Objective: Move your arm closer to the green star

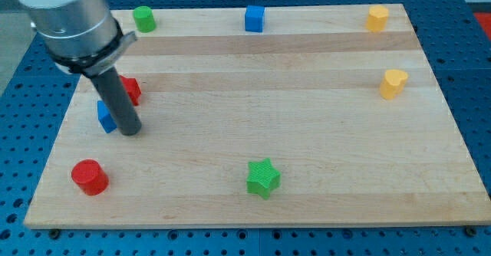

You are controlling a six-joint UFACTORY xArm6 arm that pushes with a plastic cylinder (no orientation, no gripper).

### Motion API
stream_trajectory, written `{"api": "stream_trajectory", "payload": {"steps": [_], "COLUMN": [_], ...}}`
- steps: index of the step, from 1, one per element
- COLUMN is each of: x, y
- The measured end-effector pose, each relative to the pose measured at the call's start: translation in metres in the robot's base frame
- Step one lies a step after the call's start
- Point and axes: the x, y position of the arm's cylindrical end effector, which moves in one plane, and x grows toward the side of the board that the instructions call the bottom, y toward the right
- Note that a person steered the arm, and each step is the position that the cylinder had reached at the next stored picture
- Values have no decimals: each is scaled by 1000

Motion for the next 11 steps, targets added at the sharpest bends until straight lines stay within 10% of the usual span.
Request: {"api": "stream_trajectory", "payload": {"steps": [5,11], "x": [56,100], "y": [246,207]}}
